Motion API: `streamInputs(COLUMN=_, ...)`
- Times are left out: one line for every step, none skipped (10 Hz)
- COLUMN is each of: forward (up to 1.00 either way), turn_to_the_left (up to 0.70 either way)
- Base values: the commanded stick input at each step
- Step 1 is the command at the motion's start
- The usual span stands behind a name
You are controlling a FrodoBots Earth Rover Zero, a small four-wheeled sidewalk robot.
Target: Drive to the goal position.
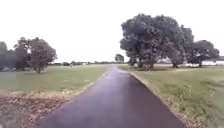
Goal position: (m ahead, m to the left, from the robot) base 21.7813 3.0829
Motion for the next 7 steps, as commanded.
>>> streamInputs(forward=0.70, turn_to_the_left=0.13)
streamInputs(forward=0.70, turn_to_the_left=0.14)
streamInputs(forward=0.70, turn_to_the_left=0.06)
streamInputs(forward=0.70, turn_to_the_left=0.01)
streamInputs(forward=0.70, turn_to_the_left=0.00)
streamInputs(forward=0.70, turn_to_the_left=0.00)
streamInputs(forward=0.70, turn_to_the_left=0.00)
